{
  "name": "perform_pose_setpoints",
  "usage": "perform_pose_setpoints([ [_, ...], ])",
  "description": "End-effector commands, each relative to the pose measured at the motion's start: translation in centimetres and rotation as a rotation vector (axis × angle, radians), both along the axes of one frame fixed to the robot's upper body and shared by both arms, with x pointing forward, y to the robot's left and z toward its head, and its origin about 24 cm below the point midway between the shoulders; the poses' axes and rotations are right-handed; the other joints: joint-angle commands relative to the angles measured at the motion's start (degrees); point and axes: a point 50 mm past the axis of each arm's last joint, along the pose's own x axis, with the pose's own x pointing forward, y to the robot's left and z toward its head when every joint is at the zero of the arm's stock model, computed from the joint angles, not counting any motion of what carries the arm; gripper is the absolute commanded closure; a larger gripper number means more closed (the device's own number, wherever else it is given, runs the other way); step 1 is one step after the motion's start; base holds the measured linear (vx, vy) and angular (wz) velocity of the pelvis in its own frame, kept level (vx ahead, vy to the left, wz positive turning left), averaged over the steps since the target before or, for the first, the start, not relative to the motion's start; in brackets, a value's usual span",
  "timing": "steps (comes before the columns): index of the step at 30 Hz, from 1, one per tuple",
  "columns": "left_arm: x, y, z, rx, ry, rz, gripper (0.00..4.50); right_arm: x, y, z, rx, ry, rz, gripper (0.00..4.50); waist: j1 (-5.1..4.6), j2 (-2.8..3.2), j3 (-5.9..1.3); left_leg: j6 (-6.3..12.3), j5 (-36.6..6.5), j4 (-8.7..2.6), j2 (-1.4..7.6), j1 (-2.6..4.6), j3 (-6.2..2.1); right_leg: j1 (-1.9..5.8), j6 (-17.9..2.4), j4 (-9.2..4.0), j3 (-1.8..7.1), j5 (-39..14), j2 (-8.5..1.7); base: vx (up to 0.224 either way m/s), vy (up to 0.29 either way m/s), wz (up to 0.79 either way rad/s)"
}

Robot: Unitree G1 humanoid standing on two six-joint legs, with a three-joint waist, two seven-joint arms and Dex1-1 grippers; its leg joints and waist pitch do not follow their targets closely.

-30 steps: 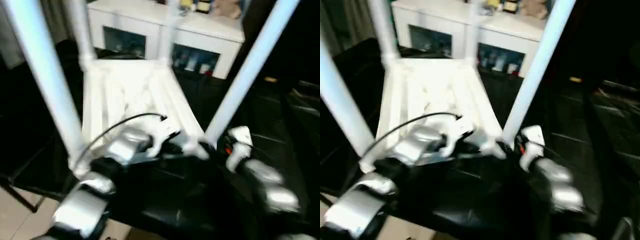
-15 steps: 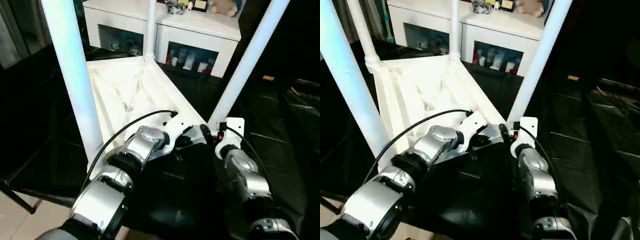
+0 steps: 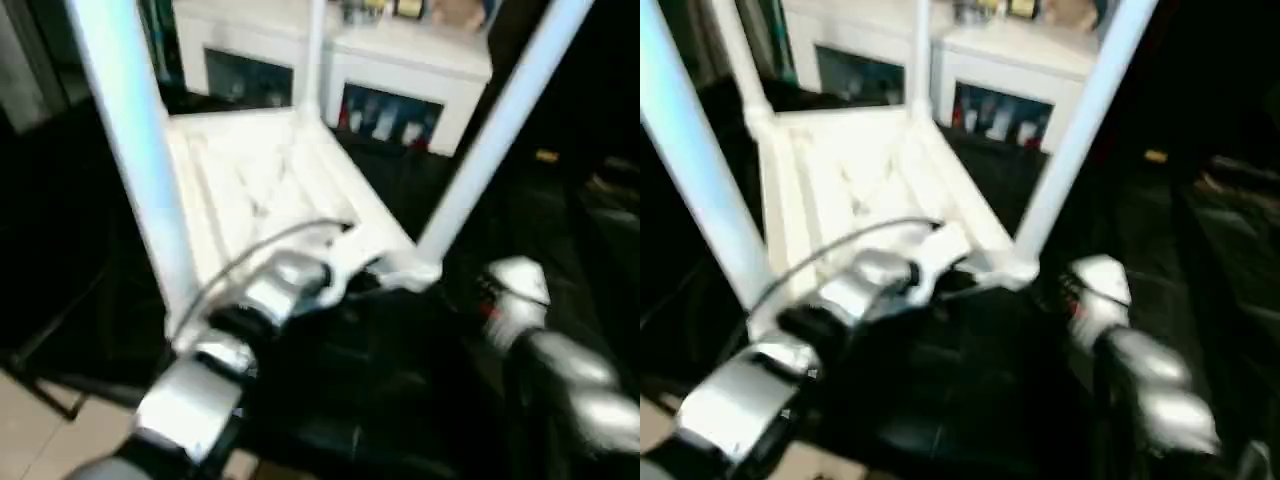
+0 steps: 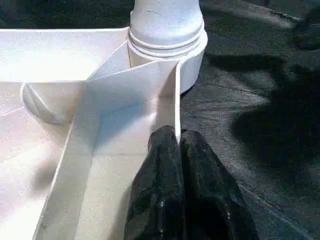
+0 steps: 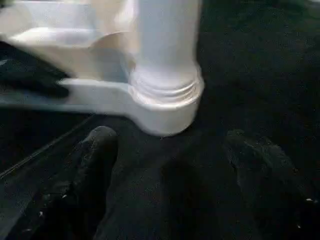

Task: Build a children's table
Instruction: Rotate leg to tighten

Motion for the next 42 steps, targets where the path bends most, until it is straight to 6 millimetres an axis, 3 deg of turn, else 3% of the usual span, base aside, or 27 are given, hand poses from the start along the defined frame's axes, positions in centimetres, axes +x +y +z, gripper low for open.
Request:
perform_pose_setpoints([
  [1, -0.6, 0.0, -0.5, -0.069, 0.023, -0.008, 4.50, -0.3, -0.3, 1.1, 0.020, -0.018, 0.059, 0.78, 0.16, -1.39, -2.20, 3.91, -19.58, -3.72, 1.24, 0.26, -0.66, 1.70, -7.44, -4.80, 0.61, -20.98, -2.08, 0.000, 0.000, 0.00],
  [2, -0.6, 0.1, -0.1, -0.101, 0.025, -0.010, 4.50, -0.9, -0.5, 1.5, 0.031, -0.012, 0.109, 0.78, 0.34, -1.30, -2.16, 4.03, -19.61, -3.72, 1.37, 0.44, -0.66, 1.56, -7.61, -4.83, 0.65, -21.59, -2.16, 0.000, 0.000, 0.00],
  [3, -0.6, 0.1, 0.0, -0.106, 0.025, -0.012, 3.96, -0.9, -0.5, 1.6, 0.034, -0.011, 0.117, 0.70, 0.32, -1.38, -2.16, 4.10, -19.53, -3.71, 1.40, 0.41, -0.68, 1.61, -7.76, -4.78, 0.65, -21.57, -2.15, 0.000, 0.000, 0.00],
  [5, -0.6, 0.2, 0.7, -0.149, 0.033, -0.031, 3.96, -1.3, 0.1, 2.3, 0.070, -0.006, 0.192, 0.70, 0.41, -1.57, -2.10, 4.30, -18.41, -3.67, 1.37, 0.33, -0.59, 1.62, -8.49, -4.62, 0.65, -20.43, -2.12, 0.000, 0.000, 0.00],
  [7, -0.8, 0.3, 1.2, -0.163, 0.037, -0.053, 3.88, -1.0, 0.9, 2.5, 0.081, -0.017, 0.217, 0.70, 0.60, -1.31, -2.50, 4.23, -17.06, -3.61, 1.66, 0.35, -0.66, 1.67, -9.66, -4.03, 0.69, -17.31, -2.19, 0.000, 0.000, 0.00],
  [8, -0.9, 0.3, 1.4, -0.165, 0.037, -0.059, 3.60, -0.9, 1.2, 2.6, 0.084, -0.020, 0.221, 0.70, 0.45, -1.16, -2.74, 4.17, -13.98, -3.42, 1.77, 0.46, -0.59, 1.61, -11.31, -3.38, 0.56, -10.60, -1.86, 0.000, 0.000, 0.00],
  [9, -0.9, 0.3, 1.4, -0.165, 0.037, -0.059, 3.54, -0.9, 1.2, 2.6, 0.084, -0.020, 0.221, 0.70, 0.45, -1.16, -2.74, 4.17, -13.98, -3.42, 1.77, 0.46, -0.59, 1.61, -11.31, -3.38, 0.56, -10.60, -1.86, 0.000, 0.000, 0.00],
  [10, -1.0, 0.5, 2.0, -0.179, 0.034, -0.074, 3.53, -0.4, 1.9, 2.6, 0.086, -0.033, 0.226, 0.70, 0.41, -1.56, -2.87, 4.73, -10.96, -3.01, 1.71, 0.33, -0.49, 1.74, -12.56, -2.59, 0.46, -5.34, -1.69, 0.000, 0.000, 0.00],
  [11, -1.0, 0.5, 2.0, -0.180, 0.034, -0.074, 3.52, -0.4, 1.9, 2.6, 0.086, -0.033, 0.226, 0.70, 0.42, -1.60, -2.90, 5.67, -8.29, -2.80, 1.54, 0.12, -0.31, 1.84, -13.51, -2.10, 0.45, -1.43, -1.61, 0.000, 0.000, 0.00],
  [12, -1.4, 0.7, 2.4, -0.175, 0.044, -0.101, 3.43, 0.0, 2.8, 2.6, 0.105, -0.036, 0.245, 0.70, 0.58, -1.64, -3.01, 6.58, -6.51, -2.47, 1.55, 0.39, -0.16, 1.83, -14.49, -1.75, 0.50, 1.71, -1.62, 0.000, 0.000, 0.00],
  [13, -1.6, 1.0, 2.6, -0.168, 0.059, -0.120, 3.43, 0.2, 3.3, 2.6, 0.116, -0.035, 0.260, 0.70, 0.56, -1.55, -2.98, 6.76, -5.81, -2.54, 1.65, 0.36, -0.18, 1.95, -15.16, -1.53, 0.49, 2.80, -1.70, 0.000, 0.000, 0.00],
  [14, -2.2, 1.5, 2.6, -0.135, 0.079, -0.152, 3.17, 0.6, 4.2, 2.4, 0.124, -0.035, 0.272, 0.70, 0.62, -1.38, -2.81, 7.15, -5.59, -2.47, 1.55, 0.48, -0.01, 1.81, -15.43, -1.53, 0.52, 2.62, -1.63, 0.000, 0.000, 0.00],
  [17, -3.1, 2.5, 2.3, -0.077, 0.115, -0.197, 3.05, 1.2, 5.6, 2.3, 0.141, -0.038, 0.283, 0.70, 0.51, -1.39, -2.63, 6.19, -7.32, -2.70, 1.54, 0.47, 0.00, 1.89, -14.76, -1.84, 0.61, -0.98, -1.77, 0.000, 0.000, 0.00],
  [18, -3.8, 3.0, 2.1, -0.054, 0.141, -0.220, 2.90, 1.5, 6.5, 2.2, 0.161, -0.037, 0.299, 0.70, 0.42, -1.15, -2.53, 5.03, -8.97, -2.92, 1.65, 0.60, -0.04, 1.69, -14.45, -1.97, 0.61, -3.60, -1.78, 0.000, 0.000, 0.00],
  [19, -3.9, 3.1, 2.0, -0.051, 0.146, -0.221, 2.90, 1.6, 6.7, 2.1, 0.163, -0.037, 0.300, 0.70, 0.30, -1.27, -2.38, 3.99, -10.56, -3.09, 1.57, 0.58, -0.01, 1.58, -13.57, -2.29, 0.66, -6.33, -1.66, 0.000, 0.000, 0.00],
  [27, -5.1, 3.9, 1.7, 0.020, 0.145, -0.153, 2.09, 4.5, 9.9, 1.9, 0.234, -0.096, 0.164, 0.70, -0.03, -0.70, -2.30, -0.74, -15.32, -3.46, 1.43, 0.72, -0.20, 1.14, -11.30, -2.40, 0.90, -11.05, -1.57, 0.000, 0.000, 0.00],
  [30, -5.3, 3.9, 1.4, 0.040, 0.138, -0.130, 1.80, 5.2, 10.6, 1.8, 0.234, -0.107, 0.126, 0.70, -0.03, -0.38, -2.53, -1.27, -14.92, -3.45, 1.33, 0.66, -0.30, 1.26, -10.54, -2.30, 0.94, -10.13, -1.55, 0.000, 0.000, 0.00],
  [32, -5.3, 4.0, 1.2, 0.051, 0.128, -0.107, 1.73, 5.7, 10.9, 1.8, 0.233, -0.119, 0.088, 0.70, -0.03, -0.58, -2.64, -1.13, -13.36, -3.24, 1.19, 0.65, -0.19, 1.30, -10.73, -2.04, 0.93, -7.68, -1.35, 0.000, 0.000, 0.00],
  [33, -5.4, 4.1, 1.1, 0.060, 0.123, -0.097, 1.67, 6.1, 11.0, 1.8, 0.228, -0.126, 0.056, 0.70, -0.04, -0.61, -2.72, -0.88, -12.45, -3.18, 1.05, 0.55, -0.18, 1.50, -10.91, -1.87, 0.91, -6.45, -1.26, 0.000, 0.000, 0.00],
  [34, -5.4, 4.3, 1.0, 0.071, 0.120, -0.090, 1.60, 6.4, 10.8, 1.8, 0.223, -0.131, 0.018, 0.70, -0.07, -1.01, -2.79, -0.67, -11.87, -3.08, 1.09, 0.56, -0.11, 1.52, -11.00, -1.79, 0.90, -5.84, -1.29, 0.000, 0.000, 0.00],
  [35, -5.5, 4.4, 0.9, 0.081, 0.118, -0.085, 1.51, 6.7, 10.6, 1.8, 0.219, -0.134, -0.020, 0.70, -0.06, -0.73, -2.78, -0.48, -11.17, -3.07, 1.06, 0.66, -0.11, 1.45, -11.14, -1.63, 0.90, -5.49, -1.30, 0.000, 0.000, 0.00],
  [39, -5.7, 5.0, 0.4, 0.121, 0.110, -0.071, 1.25, 7.6, 8.9, 1.4, 0.196, -0.124, -0.178, 0.70, -0.17, -0.71, -2.78, -0.59, -10.83, -2.96, 0.93, 0.68, 0.01, 1.48, -10.78, -1.52, 0.90, -5.26, -1.09, 0.000, 0.000, 0.00],
  [40, -5.8, 5.1, 0.4, 0.123, 0.109, -0.068, 1.17, 7.8, 8.3, 1.3, 0.195, -0.123, -0.220, 0.70, -0.10, -1.03, -2.82, -0.48, -10.73, -2.87, 0.95, 0.75, 0.11, 1.48, -10.63, -1.59, 0.92, -5.17, -1.12, 0.000, 0.000, 0.00],
  [42, -5.8, 5.1, 0.4, 0.121, 0.107, -0.064, 0.99, 7.9, 7.8, 1.2, 0.194, -0.122, -0.261, 0.70, 0.13, -0.74, -2.81, -0.20, -11.03, -2.85, 0.98, 0.82, 0.11, 1.40, -10.57, -1.50, 0.92, -4.95, -1.05, 0.000, 0.000, 0.00],
])
